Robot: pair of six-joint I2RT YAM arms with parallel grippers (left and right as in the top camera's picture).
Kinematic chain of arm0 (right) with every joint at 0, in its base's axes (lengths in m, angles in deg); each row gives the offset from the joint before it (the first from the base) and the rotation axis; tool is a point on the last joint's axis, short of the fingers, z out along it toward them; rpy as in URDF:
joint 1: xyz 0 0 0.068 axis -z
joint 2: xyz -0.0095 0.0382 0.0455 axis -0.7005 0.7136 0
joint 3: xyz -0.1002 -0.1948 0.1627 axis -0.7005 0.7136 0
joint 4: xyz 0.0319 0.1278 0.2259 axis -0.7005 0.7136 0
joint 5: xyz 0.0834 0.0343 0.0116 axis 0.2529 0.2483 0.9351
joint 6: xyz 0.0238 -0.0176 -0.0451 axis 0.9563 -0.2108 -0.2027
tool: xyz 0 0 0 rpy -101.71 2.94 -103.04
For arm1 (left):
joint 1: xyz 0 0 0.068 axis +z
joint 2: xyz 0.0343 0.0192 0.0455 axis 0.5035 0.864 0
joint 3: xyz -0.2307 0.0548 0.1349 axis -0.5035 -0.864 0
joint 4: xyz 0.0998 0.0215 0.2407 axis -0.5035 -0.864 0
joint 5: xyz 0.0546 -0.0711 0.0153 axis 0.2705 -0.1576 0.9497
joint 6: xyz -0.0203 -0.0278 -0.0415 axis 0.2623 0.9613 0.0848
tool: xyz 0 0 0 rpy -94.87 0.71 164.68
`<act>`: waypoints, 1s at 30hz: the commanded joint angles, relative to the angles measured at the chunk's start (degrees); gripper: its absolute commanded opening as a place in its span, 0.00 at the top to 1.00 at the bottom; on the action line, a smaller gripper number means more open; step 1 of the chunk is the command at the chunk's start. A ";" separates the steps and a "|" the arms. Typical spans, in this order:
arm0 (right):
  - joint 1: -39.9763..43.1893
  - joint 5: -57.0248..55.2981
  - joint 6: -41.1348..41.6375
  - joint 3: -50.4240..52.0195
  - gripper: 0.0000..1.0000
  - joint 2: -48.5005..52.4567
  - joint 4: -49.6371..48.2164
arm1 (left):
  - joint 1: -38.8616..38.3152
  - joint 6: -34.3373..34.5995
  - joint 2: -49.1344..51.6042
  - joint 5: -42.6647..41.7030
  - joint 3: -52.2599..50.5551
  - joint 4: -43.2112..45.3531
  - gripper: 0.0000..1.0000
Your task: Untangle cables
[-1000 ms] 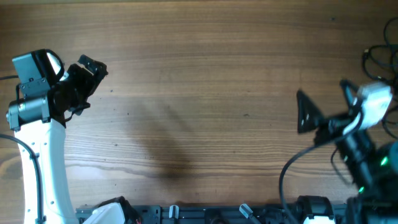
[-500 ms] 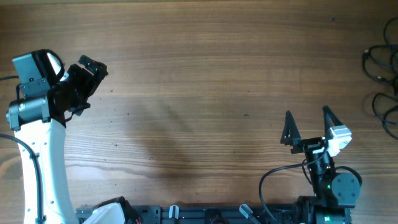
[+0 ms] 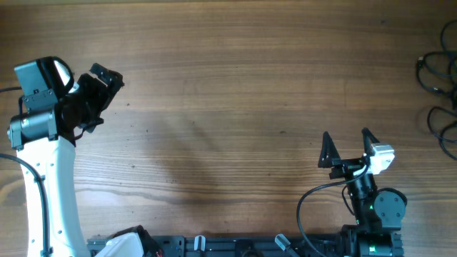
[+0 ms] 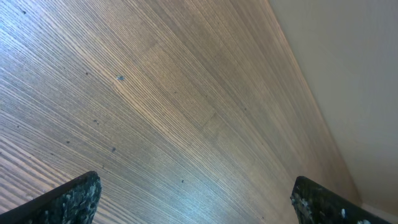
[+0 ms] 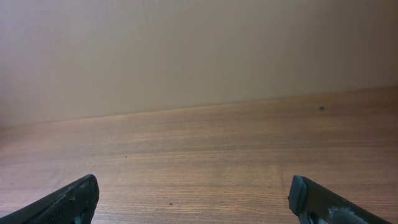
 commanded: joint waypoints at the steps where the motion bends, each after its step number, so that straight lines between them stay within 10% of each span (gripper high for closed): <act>1: -0.33 -1.01 0.72 0.02 0.00 -0.35 -0.31 | 0.15 -0.48 0.13 -0.07 0.37 0.15 0.00; 6: -0.33 -1.01 0.72 0.02 0.00 -0.35 -0.31 | -0.74 -0.52 -3.17 4.57 -1.05 0.92 0.00; 12: -0.33 -1.01 0.72 0.02 0.00 -0.35 -0.31 | -13.11 -18.84 -30.45 7.39 -30.32 38.36 0.00; 17: -0.33 -1.01 0.72 0.02 0.00 -0.35 -0.31 | -17.88 -20.02 -51.65 11.43 -55.39 55.98 0.00; 30: -0.35 -1.01 0.74 0.02 0.00 -0.35 -0.31 | -19.78 -21.70 -74.73 14.36 -69.75 44.68 0.00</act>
